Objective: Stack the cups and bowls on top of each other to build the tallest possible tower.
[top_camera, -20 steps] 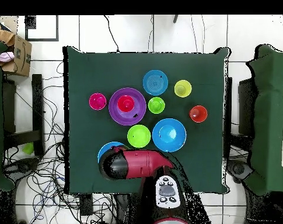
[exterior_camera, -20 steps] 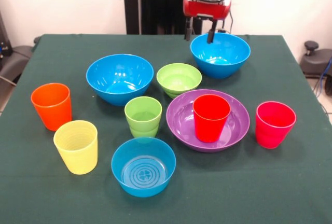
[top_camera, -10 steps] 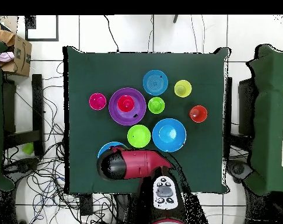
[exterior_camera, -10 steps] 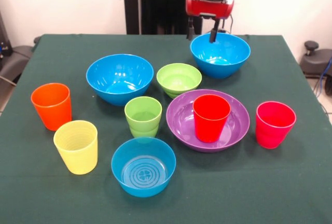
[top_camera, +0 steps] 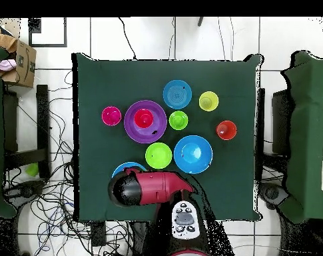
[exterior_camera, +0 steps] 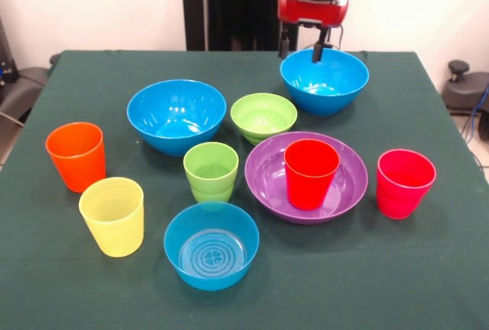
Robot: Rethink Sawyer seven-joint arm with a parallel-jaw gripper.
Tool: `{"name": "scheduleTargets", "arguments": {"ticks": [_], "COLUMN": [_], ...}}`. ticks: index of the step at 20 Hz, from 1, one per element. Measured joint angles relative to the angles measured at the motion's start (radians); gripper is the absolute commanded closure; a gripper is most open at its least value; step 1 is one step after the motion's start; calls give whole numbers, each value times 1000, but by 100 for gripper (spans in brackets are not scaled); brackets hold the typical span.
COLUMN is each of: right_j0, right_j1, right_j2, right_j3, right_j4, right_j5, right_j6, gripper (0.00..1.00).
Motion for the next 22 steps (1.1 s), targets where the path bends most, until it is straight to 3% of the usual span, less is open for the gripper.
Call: {"name": "scheduleTargets", "arguments": {"ticks": [10,22], "right_j0": [58,90], "right_j1": [44,166], "right_j2": [-27,-63], "right_j3": [0,-14], "right_j4": [0,2], "right_j5": [-17,-125], "right_j6": [0,0], "gripper": [0,0]}}
